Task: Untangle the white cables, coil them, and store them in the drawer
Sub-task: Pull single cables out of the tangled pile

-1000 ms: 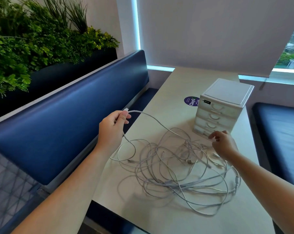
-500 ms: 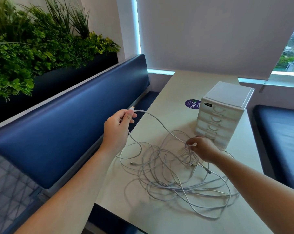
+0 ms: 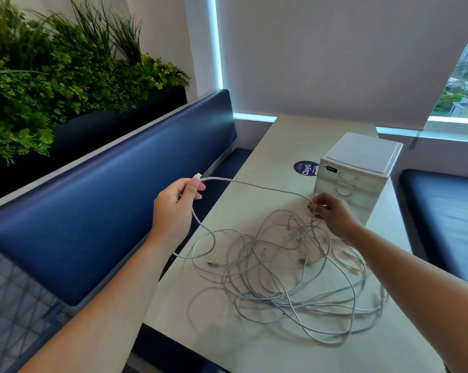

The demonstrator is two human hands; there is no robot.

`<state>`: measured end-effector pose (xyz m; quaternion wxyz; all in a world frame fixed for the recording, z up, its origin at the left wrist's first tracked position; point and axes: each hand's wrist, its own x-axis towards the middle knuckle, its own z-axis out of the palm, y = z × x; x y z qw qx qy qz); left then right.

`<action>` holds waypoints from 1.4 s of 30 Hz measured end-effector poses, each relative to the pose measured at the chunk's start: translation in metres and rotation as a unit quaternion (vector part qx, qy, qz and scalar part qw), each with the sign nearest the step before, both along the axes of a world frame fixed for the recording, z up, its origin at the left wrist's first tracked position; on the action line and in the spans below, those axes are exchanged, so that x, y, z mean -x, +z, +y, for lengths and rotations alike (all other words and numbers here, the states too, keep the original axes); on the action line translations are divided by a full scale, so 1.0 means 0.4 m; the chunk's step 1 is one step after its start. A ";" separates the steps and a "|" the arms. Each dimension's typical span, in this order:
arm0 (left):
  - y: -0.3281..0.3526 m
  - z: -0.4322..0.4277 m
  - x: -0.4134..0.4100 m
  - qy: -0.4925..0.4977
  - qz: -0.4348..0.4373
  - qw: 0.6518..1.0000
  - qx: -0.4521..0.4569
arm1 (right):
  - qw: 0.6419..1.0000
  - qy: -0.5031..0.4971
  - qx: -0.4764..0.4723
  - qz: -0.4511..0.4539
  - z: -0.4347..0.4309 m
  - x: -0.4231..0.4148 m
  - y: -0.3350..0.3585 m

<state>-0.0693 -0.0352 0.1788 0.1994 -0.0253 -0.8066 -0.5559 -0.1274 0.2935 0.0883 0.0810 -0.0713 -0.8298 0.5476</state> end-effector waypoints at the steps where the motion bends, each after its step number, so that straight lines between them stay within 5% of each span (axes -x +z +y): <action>1: 0.000 0.003 0.000 -0.002 -0.001 1.000 0.000 | 0.999 -0.008 0.047 0.005 -0.003 -0.001 0.010; 16: 0.003 0.015 0.005 -0.016 0.005 1.000 -0.013 | 0.991 -0.064 0.091 0.075 -0.002 0.020 0.053; 23: 0.012 0.011 0.007 -0.008 0.005 1.000 -0.019 | 0.981 0.035 -0.189 -0.011 -0.003 0.013 0.009; 42: 0.003 0.010 0.023 0.002 -0.011 0.999 -0.036 | 0.997 0.013 0.029 0.076 -0.050 0.035 0.044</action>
